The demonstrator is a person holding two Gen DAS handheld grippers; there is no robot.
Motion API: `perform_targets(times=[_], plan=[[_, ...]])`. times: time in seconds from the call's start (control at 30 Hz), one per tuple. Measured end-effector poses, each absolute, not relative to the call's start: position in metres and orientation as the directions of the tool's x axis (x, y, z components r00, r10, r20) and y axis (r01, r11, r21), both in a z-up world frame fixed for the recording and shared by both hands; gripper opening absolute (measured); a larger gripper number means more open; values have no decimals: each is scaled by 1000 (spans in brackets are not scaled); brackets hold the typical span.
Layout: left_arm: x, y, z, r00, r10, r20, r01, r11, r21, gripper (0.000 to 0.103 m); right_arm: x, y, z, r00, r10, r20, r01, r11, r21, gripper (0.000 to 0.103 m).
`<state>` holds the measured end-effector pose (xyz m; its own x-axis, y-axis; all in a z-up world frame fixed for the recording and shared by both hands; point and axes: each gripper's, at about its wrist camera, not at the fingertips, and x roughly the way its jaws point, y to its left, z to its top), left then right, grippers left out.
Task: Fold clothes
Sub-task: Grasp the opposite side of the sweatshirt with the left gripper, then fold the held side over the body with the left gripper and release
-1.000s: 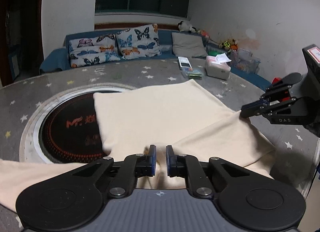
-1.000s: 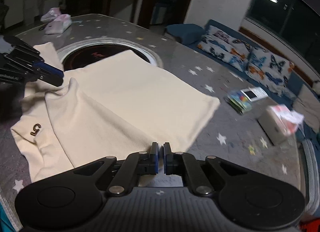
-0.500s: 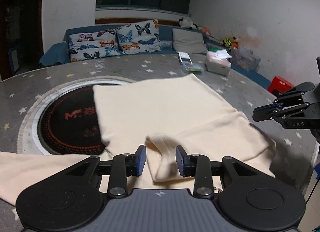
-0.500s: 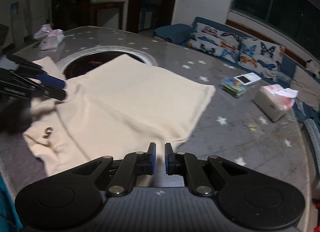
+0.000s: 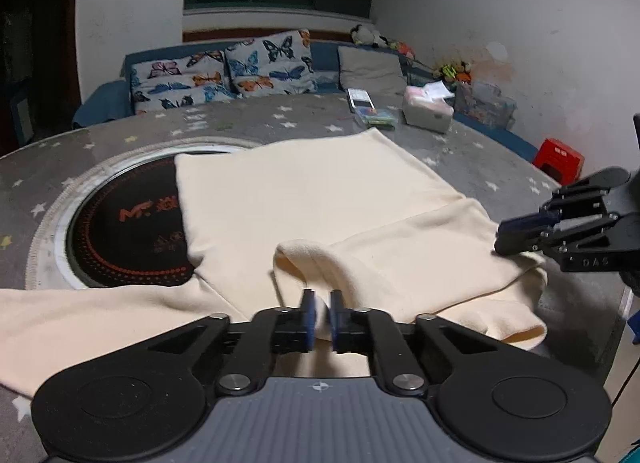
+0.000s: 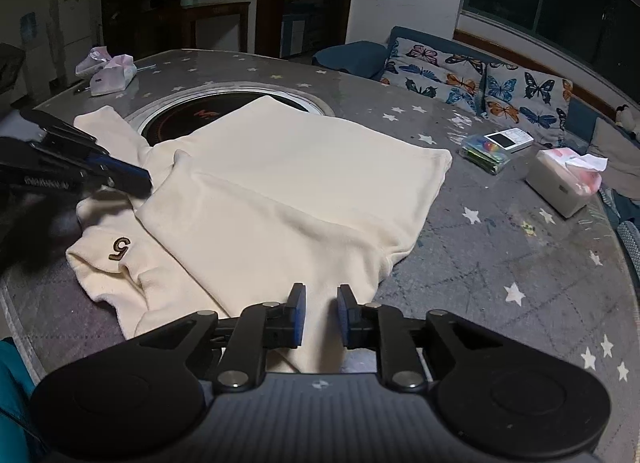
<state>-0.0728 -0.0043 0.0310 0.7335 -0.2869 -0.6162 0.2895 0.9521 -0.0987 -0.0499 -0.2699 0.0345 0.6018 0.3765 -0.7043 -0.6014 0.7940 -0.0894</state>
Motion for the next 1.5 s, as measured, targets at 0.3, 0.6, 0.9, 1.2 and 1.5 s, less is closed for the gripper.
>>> perform_targets(times=[0.3, 0.6, 0.9, 1.2, 1.5], plan=[[-83, 10, 35, 733, -247, -634, 244, 965, -94, 6, -62, -283, 39, 626, 351, -697, -555, 827, -82, 21], [-56, -28, 42, 728, -345, -593, 341, 932, -124, 9, -63, -281, 39, 623, 367, -690, -549, 835, -51, 20], [-38, -36, 30, 723, -337, -604, 332, 935, -124, 9, -40, -266, 46, 642, 392, -659, -570, 819, -69, 20], [-42, -11, 21, 724, -284, -628, 256, 957, -139, 10, -16, -258, 26, 637, 368, -678, -536, 843, -45, 18], [-71, 24, 27, 765, -200, -612, 146, 980, -138, 30, -34, -238, 29, 612, 390, -688, -581, 812, -56, 19]])
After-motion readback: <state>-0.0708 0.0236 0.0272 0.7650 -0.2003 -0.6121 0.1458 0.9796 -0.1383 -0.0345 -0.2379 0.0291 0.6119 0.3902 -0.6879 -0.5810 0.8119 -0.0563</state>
